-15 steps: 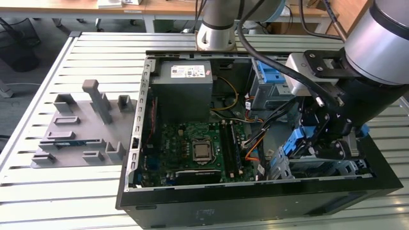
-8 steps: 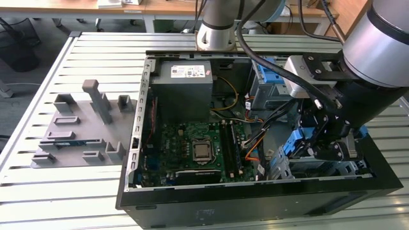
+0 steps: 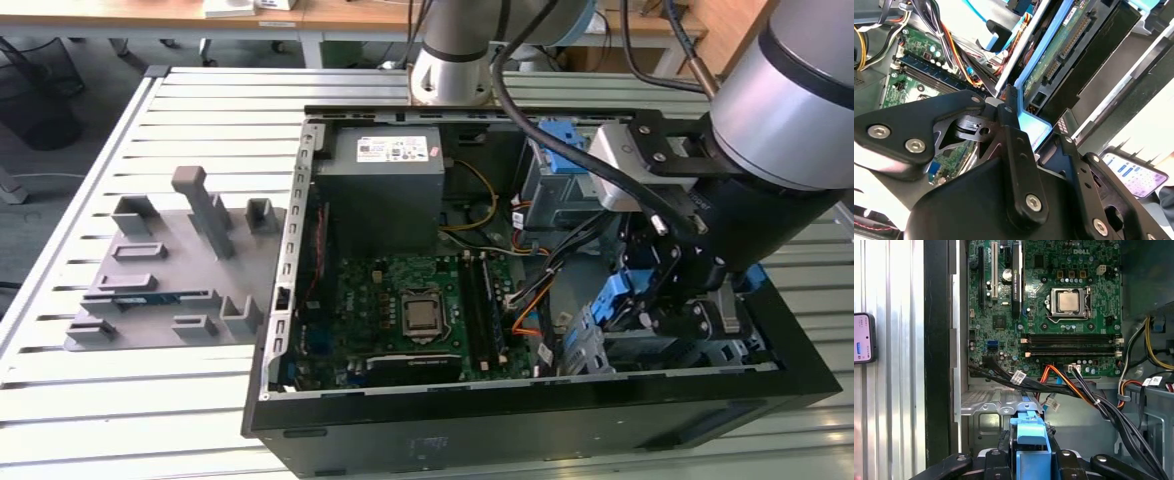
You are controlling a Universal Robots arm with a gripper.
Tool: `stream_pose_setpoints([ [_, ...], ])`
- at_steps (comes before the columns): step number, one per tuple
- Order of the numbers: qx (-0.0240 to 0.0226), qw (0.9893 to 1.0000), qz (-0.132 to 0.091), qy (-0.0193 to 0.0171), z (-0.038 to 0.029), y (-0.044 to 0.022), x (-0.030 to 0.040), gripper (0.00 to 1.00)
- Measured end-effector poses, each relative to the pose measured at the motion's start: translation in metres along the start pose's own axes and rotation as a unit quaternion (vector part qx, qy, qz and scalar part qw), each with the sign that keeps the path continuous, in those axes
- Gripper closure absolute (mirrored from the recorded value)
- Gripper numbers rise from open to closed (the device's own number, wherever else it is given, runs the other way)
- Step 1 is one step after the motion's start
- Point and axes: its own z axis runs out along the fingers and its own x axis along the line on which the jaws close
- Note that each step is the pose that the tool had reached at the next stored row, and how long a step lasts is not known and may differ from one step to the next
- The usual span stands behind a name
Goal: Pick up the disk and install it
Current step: 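Insert the disk into the insertion slot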
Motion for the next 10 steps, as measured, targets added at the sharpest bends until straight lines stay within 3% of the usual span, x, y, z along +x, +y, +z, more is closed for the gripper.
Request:
stream_pose_setpoints([
  [10, 0.0, 1.0, 0.0, 0.0, 0.003, 0.0, 0.0001, 0.64],
])
